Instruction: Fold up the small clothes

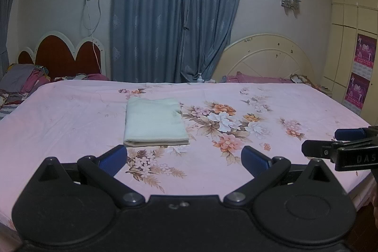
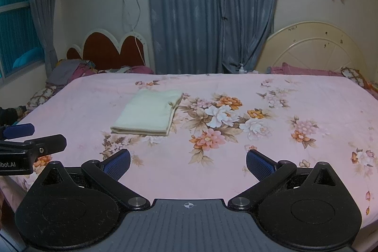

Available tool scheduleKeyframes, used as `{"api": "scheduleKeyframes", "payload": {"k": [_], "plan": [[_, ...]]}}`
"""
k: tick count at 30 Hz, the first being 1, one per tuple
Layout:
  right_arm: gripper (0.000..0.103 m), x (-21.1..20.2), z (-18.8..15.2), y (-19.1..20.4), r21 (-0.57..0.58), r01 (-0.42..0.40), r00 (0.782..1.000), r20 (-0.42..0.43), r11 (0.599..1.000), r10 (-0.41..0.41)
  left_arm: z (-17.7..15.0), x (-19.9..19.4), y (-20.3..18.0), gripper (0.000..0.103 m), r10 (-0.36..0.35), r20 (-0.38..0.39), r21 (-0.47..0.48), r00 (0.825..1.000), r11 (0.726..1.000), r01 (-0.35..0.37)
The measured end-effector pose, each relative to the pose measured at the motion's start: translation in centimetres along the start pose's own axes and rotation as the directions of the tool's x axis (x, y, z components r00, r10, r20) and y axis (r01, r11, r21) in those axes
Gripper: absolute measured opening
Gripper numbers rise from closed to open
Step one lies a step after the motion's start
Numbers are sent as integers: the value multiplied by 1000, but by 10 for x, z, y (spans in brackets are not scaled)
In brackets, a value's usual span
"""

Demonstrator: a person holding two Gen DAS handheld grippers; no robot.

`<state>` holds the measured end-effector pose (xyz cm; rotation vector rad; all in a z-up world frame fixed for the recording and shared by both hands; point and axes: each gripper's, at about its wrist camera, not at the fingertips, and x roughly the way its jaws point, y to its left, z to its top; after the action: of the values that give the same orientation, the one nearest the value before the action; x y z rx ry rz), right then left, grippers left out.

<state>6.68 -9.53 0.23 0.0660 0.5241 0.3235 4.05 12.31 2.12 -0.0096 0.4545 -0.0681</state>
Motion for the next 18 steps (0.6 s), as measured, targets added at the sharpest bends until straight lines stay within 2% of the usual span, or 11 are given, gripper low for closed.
{"api": "scheduleKeyframes", "payload": {"k": [18], "plan": [[103,1,-1,-1,-5,-5,1000,0,1000,5,2,0,2,102,11,2,-2,1000,1000,-11]]}}
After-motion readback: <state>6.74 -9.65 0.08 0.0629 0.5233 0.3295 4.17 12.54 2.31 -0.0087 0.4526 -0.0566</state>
